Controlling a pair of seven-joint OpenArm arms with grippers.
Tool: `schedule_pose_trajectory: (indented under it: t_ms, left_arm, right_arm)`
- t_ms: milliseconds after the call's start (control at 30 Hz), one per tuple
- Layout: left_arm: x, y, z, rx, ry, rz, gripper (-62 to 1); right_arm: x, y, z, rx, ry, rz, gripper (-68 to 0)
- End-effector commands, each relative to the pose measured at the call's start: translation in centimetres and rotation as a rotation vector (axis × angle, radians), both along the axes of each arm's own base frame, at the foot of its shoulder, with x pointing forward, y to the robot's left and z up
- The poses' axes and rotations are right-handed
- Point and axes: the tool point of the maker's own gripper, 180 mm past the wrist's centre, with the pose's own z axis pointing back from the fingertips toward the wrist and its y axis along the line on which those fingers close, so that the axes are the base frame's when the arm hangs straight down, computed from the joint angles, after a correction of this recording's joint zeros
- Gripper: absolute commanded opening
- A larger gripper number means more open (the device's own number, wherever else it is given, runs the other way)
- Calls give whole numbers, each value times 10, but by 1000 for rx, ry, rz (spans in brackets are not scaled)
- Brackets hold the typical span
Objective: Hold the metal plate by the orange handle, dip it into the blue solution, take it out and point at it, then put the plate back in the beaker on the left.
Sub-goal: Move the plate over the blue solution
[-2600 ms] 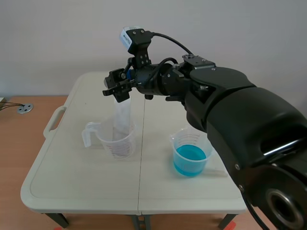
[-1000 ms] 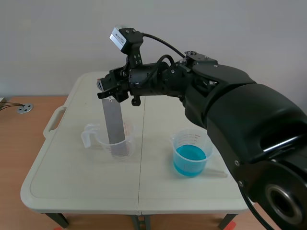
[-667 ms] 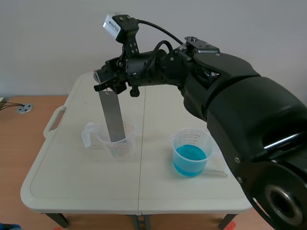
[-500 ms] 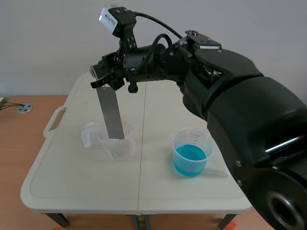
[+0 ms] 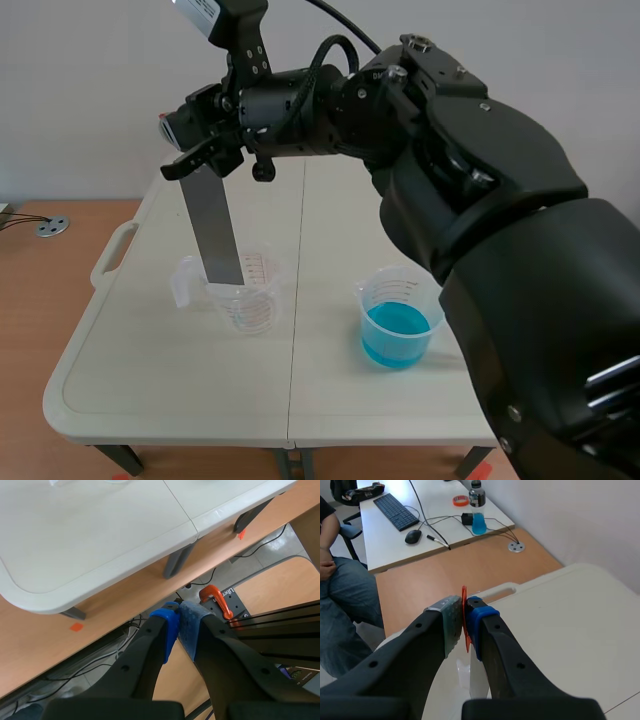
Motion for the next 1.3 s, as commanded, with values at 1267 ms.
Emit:
schedule_pose_trajectory:
  t_ms: [1267]
  left_arm:
    - [0,-4,5,-22,-11,1,-578]
  right_arm:
    - [-29,-65,98,16,-296,-139,-665]
